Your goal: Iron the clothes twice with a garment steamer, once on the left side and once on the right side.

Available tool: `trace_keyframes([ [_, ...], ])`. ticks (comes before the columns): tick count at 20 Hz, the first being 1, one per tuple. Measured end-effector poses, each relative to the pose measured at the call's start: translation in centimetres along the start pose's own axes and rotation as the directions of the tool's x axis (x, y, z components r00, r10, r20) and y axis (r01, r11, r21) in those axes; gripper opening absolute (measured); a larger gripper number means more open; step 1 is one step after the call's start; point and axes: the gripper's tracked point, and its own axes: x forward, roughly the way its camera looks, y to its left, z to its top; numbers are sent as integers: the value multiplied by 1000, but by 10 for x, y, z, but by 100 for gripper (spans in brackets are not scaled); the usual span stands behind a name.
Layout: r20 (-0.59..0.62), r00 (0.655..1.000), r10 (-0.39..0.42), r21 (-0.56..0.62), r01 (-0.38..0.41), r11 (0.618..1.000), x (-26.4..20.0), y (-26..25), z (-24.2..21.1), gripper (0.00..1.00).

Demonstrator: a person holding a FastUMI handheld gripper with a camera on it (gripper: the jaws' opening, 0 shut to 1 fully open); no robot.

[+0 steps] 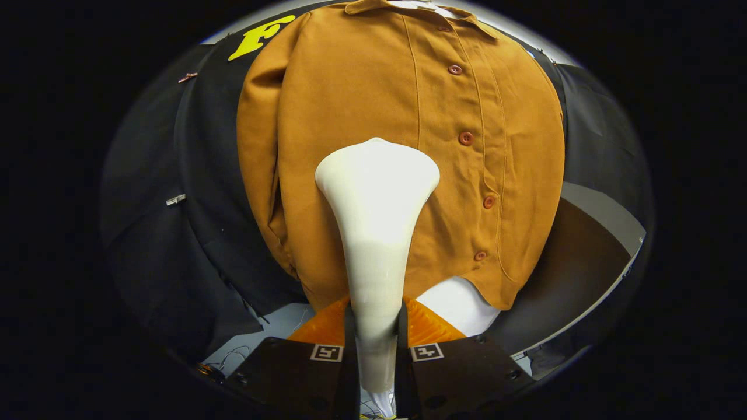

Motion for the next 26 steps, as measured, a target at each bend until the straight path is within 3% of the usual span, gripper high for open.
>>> trace_keyframes([
  [8, 21, 1000, 3, -1, -3, 1000, -52, -31, -3, 27],
  [17, 155, 987, 48, 4, -49, 999, -170, -51, 84, 27],
  [26, 230, 973, -8, 52, -4, 999, -241, -88, 141, 27],
])
